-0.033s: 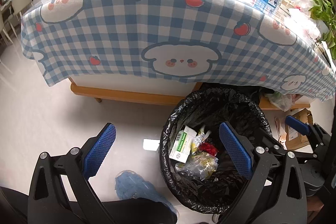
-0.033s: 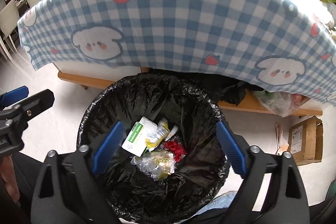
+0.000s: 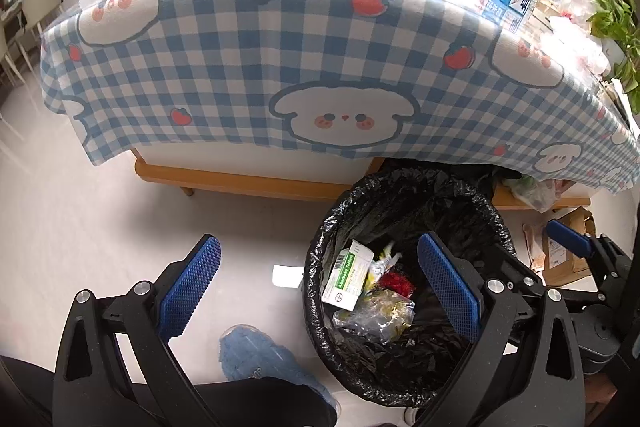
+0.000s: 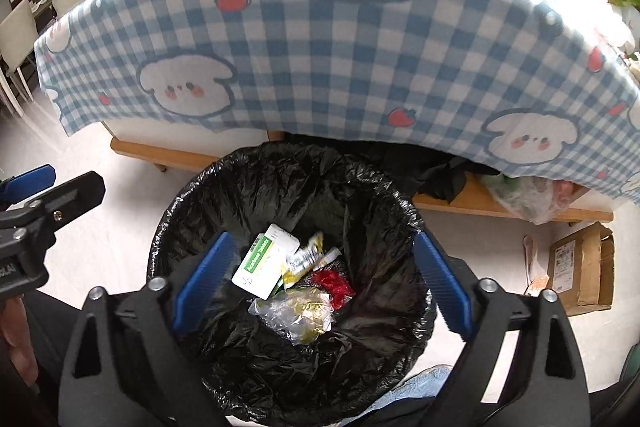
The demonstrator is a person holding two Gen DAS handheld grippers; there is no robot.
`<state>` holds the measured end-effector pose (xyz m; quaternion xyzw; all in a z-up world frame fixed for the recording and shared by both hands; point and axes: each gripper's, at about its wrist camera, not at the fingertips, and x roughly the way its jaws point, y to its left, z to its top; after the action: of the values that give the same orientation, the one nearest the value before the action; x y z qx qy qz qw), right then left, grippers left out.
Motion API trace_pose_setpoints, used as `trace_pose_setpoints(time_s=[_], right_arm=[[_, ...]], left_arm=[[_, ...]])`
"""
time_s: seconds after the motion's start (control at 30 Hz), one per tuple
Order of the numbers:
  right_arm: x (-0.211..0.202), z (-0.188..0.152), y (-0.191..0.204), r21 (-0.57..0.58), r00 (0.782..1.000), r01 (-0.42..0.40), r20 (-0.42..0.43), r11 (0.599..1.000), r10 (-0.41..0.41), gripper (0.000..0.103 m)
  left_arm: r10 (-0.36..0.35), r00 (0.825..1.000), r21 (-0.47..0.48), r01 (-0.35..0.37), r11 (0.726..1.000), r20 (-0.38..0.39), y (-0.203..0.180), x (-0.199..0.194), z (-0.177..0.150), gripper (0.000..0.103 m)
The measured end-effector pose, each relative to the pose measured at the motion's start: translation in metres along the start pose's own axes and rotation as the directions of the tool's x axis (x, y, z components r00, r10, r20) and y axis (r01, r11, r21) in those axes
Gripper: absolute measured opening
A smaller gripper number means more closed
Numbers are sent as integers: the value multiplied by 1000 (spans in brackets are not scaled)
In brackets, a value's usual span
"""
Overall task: Collect trash
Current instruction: 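Raise both tools away from the bin back over the table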
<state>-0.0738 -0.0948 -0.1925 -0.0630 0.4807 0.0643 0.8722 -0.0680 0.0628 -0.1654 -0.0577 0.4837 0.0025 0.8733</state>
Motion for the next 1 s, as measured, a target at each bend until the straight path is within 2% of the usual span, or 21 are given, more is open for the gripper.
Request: trace_pose_setpoints(time_s=[0.23,0.6,1.0], right_arm=[[-28,7,-6,0,998,10,61,1000,-10,95],[-66,24,-14,-2,988,36,148,999,-35,95],[-93,46,-35,24,979,52,194,998,-56,95]], left_arm=[[-5,999,9,5,1000,38,-6,-21,6,97],[-11,997,23,9,1000,77,-19,-48,22,97],[-29,993,22,26,999,118,-34,-74,55,97]])
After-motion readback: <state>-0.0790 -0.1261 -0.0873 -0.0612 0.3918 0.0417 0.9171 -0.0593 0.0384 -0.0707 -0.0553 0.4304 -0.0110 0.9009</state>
